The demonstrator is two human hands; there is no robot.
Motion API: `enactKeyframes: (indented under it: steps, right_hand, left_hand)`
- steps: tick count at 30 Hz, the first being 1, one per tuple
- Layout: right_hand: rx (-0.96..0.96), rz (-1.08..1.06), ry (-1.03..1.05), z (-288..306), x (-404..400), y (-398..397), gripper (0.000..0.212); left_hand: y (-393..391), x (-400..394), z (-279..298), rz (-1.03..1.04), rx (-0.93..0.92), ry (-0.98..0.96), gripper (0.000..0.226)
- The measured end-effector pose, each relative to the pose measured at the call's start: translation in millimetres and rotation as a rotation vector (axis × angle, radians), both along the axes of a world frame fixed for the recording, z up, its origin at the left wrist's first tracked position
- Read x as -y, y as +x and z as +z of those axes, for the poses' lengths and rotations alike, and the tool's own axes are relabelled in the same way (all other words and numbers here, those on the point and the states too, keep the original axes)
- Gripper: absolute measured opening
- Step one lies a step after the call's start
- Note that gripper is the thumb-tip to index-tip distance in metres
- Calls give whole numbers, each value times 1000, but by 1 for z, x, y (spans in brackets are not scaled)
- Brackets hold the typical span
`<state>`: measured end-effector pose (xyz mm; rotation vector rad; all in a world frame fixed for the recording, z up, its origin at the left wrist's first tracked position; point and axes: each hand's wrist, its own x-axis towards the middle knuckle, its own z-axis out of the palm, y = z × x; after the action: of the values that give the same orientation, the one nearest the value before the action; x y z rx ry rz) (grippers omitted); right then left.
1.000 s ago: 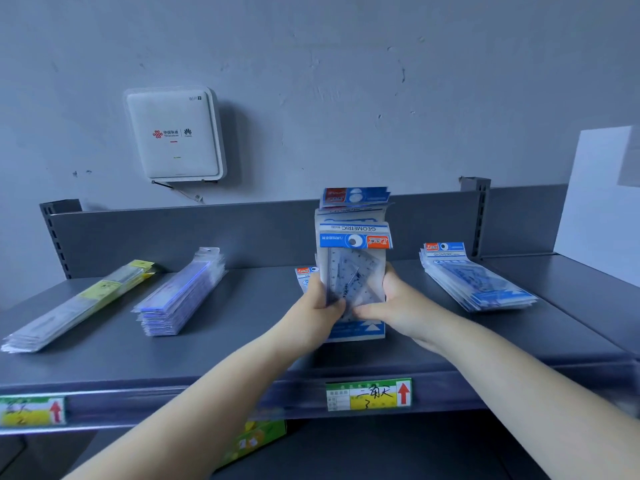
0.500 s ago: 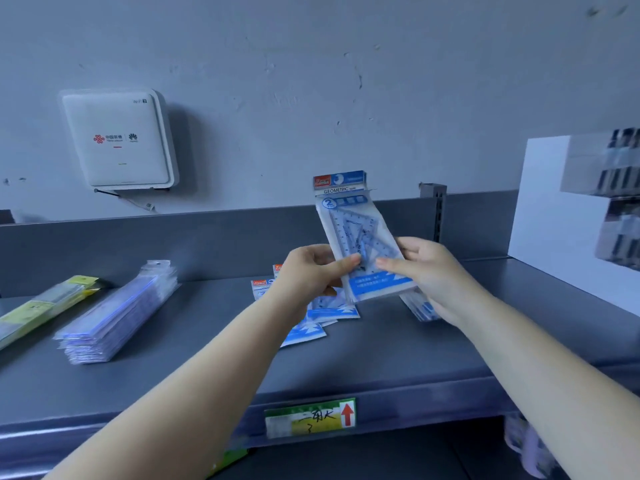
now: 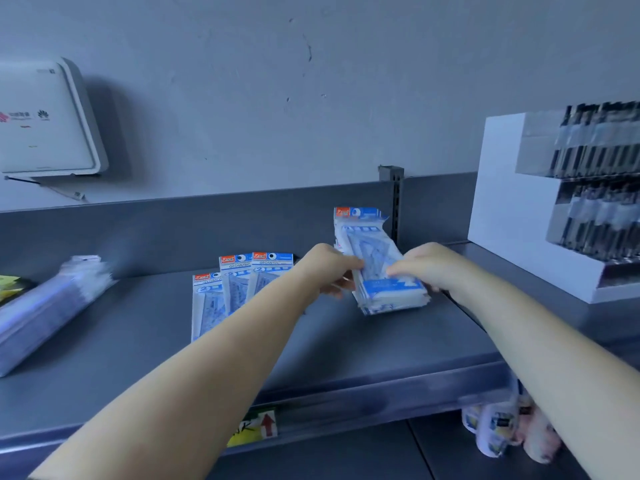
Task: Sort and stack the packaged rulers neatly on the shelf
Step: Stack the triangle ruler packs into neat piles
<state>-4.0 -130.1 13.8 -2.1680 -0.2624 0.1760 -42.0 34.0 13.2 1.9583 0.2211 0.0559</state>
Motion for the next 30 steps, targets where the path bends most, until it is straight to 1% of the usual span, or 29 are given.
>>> enactKeyframes:
  steps: [1, 2, 5, 8, 9, 10, 11, 13, 15, 17, 20, 21, 23, 25, 27, 28, 30]
  right_hand:
    - [-2, -5, -62, -2, 0, 1, 40]
    - [-10, -4, -82, -4, 0, 2, 41]
    - [24, -1, -61, -4, 0, 5, 30]
    - [224, -40, -63, -1, -4, 6, 19]
    - [295, -61, -68, 1, -7, 5, 22]
    - [367, -68, -89, 4, -11, 2, 34]
    - [447, -57, -115, 7, -17, -3, 41]
    - [596, -1, -125, 14, -34, -14, 41]
    - [661, 76, -98, 18, -56, -27, 37]
    - [590, 163, -103, 19, -81, -37, 35]
    - [401, 290, -273, 13, -118, -42, 37]
    - [367, 315, -339, 9, -129, -41, 36]
    - [320, 318, -483, 1, -144, -39, 30]
    - [271, 309, -641, -6, -153, -38, 32]
    - [222, 330, -710, -13, -160, -37, 40]
    - [216, 350, -690, -16, -163, -37, 37]
    - [218, 390, -616, -17, -171, -39, 37]
  left_hand:
    - [2, 0, -3, 14, -18, 79, 22]
    - [3, -1, -5, 25, -29, 118, 23]
    - [4, -6, -5, 43, -38, 114, 25]
    - [0, -15, 0, 73, 18, 118, 23]
    - [-2, -21, 2, 76, 46, 114, 21]
    - [-6, -27, 4, 82, 71, 117, 19]
    - [-11, -35, 5, 97, 92, 134, 17]
    - [-21, -54, 8, 152, 130, 204, 12]
    - [-31, -75, 8, 218, 157, 263, 11]
    - [-42, -96, 7, 273, 144, 329, 17]
    - [-57, -123, 4, 341, 57, 398, 28]
    - [-63, -130, 3, 345, -5, 441, 29]
    - [-75, -141, 0, 315, -174, 556, 19]
    - [-83, -145, -3, 283, -269, 600, 26]
    - [-86, -151, -7, 267, -288, 572, 23]
    - [-84, -155, -8, 276, -277, 522, 21]
    - [-81, -160, -10, 309, -196, 351, 19]
